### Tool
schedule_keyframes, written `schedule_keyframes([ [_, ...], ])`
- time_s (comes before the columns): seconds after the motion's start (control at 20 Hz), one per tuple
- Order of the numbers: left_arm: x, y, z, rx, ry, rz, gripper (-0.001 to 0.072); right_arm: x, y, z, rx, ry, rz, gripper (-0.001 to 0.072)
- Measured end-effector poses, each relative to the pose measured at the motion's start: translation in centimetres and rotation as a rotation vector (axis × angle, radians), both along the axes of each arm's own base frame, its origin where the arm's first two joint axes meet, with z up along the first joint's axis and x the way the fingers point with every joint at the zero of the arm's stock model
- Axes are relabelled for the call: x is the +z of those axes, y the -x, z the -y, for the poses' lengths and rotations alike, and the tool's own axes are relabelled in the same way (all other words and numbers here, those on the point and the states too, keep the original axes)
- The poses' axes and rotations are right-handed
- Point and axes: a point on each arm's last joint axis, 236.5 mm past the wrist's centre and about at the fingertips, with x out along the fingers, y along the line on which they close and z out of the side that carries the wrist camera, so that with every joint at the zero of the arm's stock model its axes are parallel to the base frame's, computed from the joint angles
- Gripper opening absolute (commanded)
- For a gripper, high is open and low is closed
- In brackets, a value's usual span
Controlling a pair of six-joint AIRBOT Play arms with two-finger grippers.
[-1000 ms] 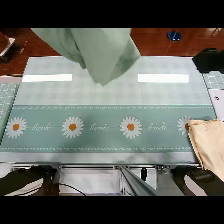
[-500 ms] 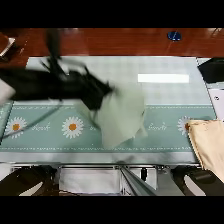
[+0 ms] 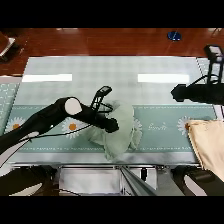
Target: Fold the shirts.
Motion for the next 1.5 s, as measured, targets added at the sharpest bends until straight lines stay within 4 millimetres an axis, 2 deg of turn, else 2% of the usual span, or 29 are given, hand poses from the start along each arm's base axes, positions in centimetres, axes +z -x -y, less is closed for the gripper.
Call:
schedule_keyframes([
  [0.1, 0.5, -0.4, -1.8, -0.027, -0.042, -0.030, 0.0507, 0.3, -0.9, 0.9, -0.011, 0.013, 0.017, 0.0408],
  [0.15, 1.5, -0.9, -3.2, -0.027, -0.055, -0.027, 0.0507, 1.0, -1.5, 2.9, -0.046, 0.048, 0.038, 0.0408],
  [0.2, 2.7, -1.4, -4.8, -0.014, -0.068, -0.014, 0.0507, 1.5, -1.8, 5.3, -0.091, 0.087, 0.046, 0.0407],
  [0.3, 5.1, -2.7, -9.5, 0.076, -0.103, 0.049, 0.0507, 1.8, -1.0, 11.8, -0.251, 0.155, 0.030, 0.0406],
  [0.35, 5.7, -3.0, -11.9, 0.142, -0.117, 0.072, 0.0506, 1.2, 0.1, 14.5, -0.338, 0.156, 0.008, 0.0406],
  [0.4, 5.8, -2.4, -14.3, 0.214, -0.133, 0.071, 0.0506, -0.1, 1.3, 16.3, -0.411, 0.129, -0.025, 0.0406],
  [0.45, 5.0, -1.3, -16.4, 0.282, -0.150, 0.045, 0.0506, -1.9, 2.3, 16.5, -0.450, 0.070, -0.063, 0.0407],
  [0.55, 2.1, 1.8, -19.4, 0.413, -0.164, -0.048, 0.0506, -6.2, 3.9, 14.5, -0.453, -0.068, -0.144, 0.0406],
  [0.6, 0.4, 3.7, -19.8, 0.461, -0.146, -0.118, 0.0506, -8.2, 4.4, 12.3, -0.424, -0.156, -0.182, 0.0406],
  [0.75, -3.2, 6.6, -18.6, 0.560, -0.013, -0.251, 0.0506, -11.9, 5.6, 7.2, -0.336, -0.319, -0.265, 0.0407],
  [0.9, -4.4, 6.2, -16.8, 0.607, 0.130, -0.260, 0.0506, -14.0, 6.5, 4.2, -0.272, -0.382, -0.332, 0.0406],
  [1.15, -5.9, 4.1, -15.2, 0.625, 0.221, -0.203, 0.0503, -15.2, 7.7, 1.5, -0.191, -0.408, -0.404, 0.0406],
  [1.2, -6.1, 3.7, -14.7, 0.620, 0.233, -0.190, 0.0468, -15.4, 8.1, 0.9, -0.171, -0.404, -0.420, 0.0406],
  [1.25, -6.3, 3.4, -14.1, 0.606, 0.246, -0.181, 0.0357, -15.7, 8.6, 0.4, -0.150, -0.396, -0.438, 0.0406],
  [1.3, -6.3, 3.0, -13.6, 0.595, 0.260, -0.175, 0.0067, -16.1, 9.1, -0.1, -0.134, -0.388, -0.460, 0.0406],
  [1.35, -6.3, 2.7, -13.0, 0.581, 0.268, -0.169, 0.0020, -16.5, 9.8, -0.7, -0.123, -0.383, -0.485, 0.0406],
  [1.5, -6.1, 1.9, -11.5, 0.526, 0.286, -0.164, 0.0019, -17.6, 11.7, -2.7, -0.075, -0.379, -0.558, 0.0406],
])
